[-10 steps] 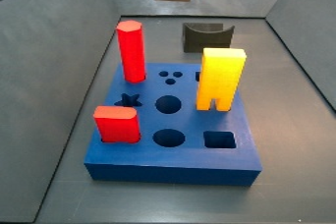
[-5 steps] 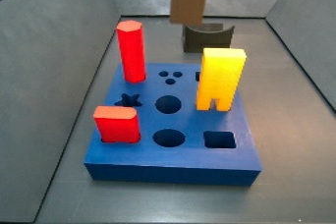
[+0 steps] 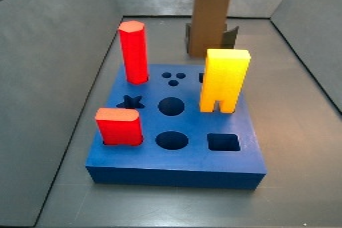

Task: Pick up the arch object. Move up. Move to above the board. Insert the arch object.
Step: Insert the arch object.

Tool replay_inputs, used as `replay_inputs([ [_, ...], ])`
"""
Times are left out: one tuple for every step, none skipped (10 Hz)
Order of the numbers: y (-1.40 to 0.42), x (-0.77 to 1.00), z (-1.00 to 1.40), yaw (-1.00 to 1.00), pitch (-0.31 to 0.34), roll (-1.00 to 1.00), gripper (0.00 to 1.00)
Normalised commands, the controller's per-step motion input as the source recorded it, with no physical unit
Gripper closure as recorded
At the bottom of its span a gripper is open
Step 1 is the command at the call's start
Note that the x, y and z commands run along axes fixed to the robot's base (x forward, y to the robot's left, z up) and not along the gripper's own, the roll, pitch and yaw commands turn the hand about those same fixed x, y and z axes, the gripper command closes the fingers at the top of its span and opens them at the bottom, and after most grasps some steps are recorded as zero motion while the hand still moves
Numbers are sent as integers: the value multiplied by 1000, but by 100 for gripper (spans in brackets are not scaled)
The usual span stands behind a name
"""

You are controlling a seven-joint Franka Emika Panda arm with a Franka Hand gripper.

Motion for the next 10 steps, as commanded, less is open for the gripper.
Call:
replay_inputs([
  [-9,63,-234,0,-74,-107,100],
  [0,366,-366,0,-46,-40,100],
  [49,560,-403,-9,-31,-29,100],
  [134,489,-306,-91,0,0,100],
  [43,0,-29,0,0,-41,100],
  [0,0,-77,0,0,0,100],
  [3,-11,-463,0,-77,70,100],
  [31,-237,-566,0,-167,44,100],
  [0,0,-106,0,0,0,100],
  [100,-194,-454,54,-79,67,100],
])
